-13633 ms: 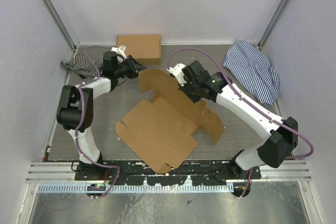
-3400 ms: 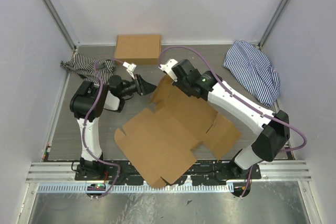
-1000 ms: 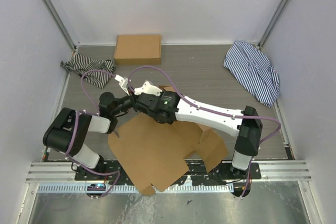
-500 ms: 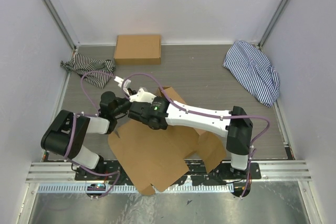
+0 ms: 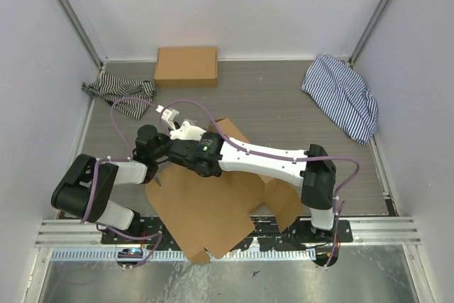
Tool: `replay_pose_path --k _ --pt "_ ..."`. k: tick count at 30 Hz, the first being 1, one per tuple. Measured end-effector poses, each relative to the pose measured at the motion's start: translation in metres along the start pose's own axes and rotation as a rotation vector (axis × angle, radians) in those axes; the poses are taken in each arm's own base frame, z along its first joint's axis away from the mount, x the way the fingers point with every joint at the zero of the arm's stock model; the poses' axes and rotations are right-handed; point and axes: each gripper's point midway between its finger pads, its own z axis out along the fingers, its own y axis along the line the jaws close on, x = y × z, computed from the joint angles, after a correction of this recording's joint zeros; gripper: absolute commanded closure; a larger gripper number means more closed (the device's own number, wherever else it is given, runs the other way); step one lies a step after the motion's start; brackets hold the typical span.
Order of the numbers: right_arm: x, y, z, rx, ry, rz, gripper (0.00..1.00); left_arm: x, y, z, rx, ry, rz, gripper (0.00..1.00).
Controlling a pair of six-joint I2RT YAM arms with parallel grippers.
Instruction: Fold the paper box
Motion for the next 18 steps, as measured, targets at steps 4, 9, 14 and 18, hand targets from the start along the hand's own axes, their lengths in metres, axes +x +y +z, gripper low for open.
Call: replay_pose_path --k 4,9,14,18 --pt "0.0 0.001 0.0 -0.002 0.001 0.007 0.96 0.007 -0.004 0.003 0.007 0.019 0.004 0.44" --pt "0.0 0.002 0.0 -0.008 0.003 0.009 0.96 0.013 -0.011 0.006 -0.005 0.032 0.046 0.43" --pt "0.001 0.003 0.0 -0.013 0.004 0.008 0.96 0.012 -0.018 0.004 -0.031 0.023 0.115 0.42" --pt "0.001 0.003 0.0 -0.016 0.004 0.009 0.96 0.01 -0.016 0.001 -0.058 0.011 0.135 0.42"
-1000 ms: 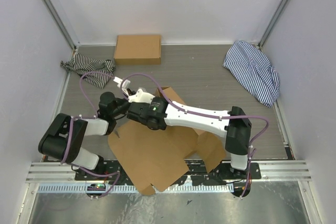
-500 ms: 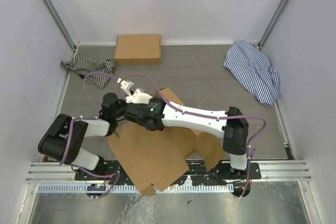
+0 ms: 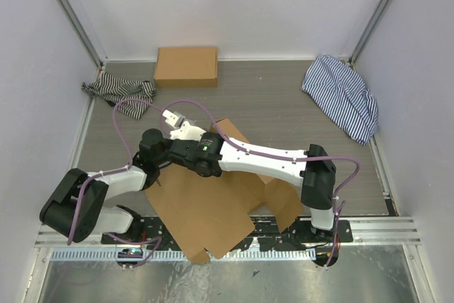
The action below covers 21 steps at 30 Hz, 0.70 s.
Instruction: Fold the paper box
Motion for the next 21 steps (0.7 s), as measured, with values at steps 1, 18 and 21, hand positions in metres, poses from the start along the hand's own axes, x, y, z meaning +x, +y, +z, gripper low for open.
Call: replay_pose_path --k 1,18,21 --pt "0.0 0.0 0.0 0.0 0.0 0.001 0.96 0.001 0.001 0.0 -0.007 0.002 0.0 0.42" --pt "0.002 0.009 0.003 0.054 0.032 0.001 0.96 -0.012 0.017 -0.03 -0.171 -0.113 0.037 0.42" --pt "0.001 0.009 0.001 0.055 0.029 0.017 0.96 -0.006 0.02 -0.029 -0.18 -0.093 0.025 0.42"
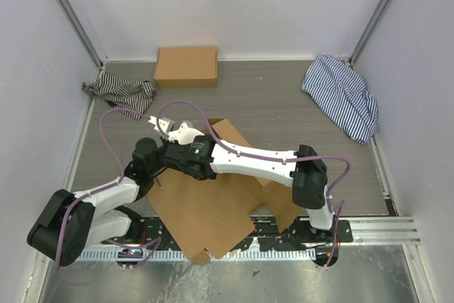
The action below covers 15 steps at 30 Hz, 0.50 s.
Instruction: Fold the paper box
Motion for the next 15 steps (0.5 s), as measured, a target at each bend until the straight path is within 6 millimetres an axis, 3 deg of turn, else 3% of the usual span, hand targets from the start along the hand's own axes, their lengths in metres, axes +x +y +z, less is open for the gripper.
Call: replay_pose_path --k 6,15 --pt "-0.002 0.001 -0.003 -0.017 -0.001 0.033 0.96 0.011 0.0 0.0 -0.005 0.041 -0.025 0.43" --pt "-0.005 0.003 -0.005 -0.042 -0.002 0.05 0.96 0.017 -0.018 -0.005 0.024 0.061 -0.008 0.42"
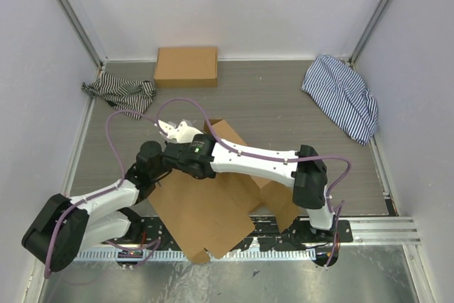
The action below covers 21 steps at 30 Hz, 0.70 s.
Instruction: Fold the paper box
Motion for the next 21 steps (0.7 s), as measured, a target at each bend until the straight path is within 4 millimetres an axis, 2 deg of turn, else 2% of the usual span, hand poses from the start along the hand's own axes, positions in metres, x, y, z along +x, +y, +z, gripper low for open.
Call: replay_pose_path --k 5,8,10,16,21 --pt "-0.004 0.006 -0.006 -0.033 -0.01 0.006 0.96 0.017 0.008 0.003 -0.044 0.059 0.003 0.43" --pt "-0.004 0.008 -0.008 -0.038 -0.013 0.004 0.96 0.025 0.014 0.006 -0.071 0.088 -0.001 0.48" --pt "-0.004 0.008 -0.008 -0.038 -0.014 0.005 0.96 0.028 0.014 0.008 -0.08 0.098 -0.001 0.54" --pt "-0.003 0.007 -0.008 -0.034 -0.013 0.011 0.96 0.024 0.016 0.011 -0.12 0.078 0.011 0.88" --pt "-0.002 0.006 -0.009 -0.032 -0.008 0.016 0.96 0.021 0.02 0.008 -0.163 0.064 0.025 0.96"
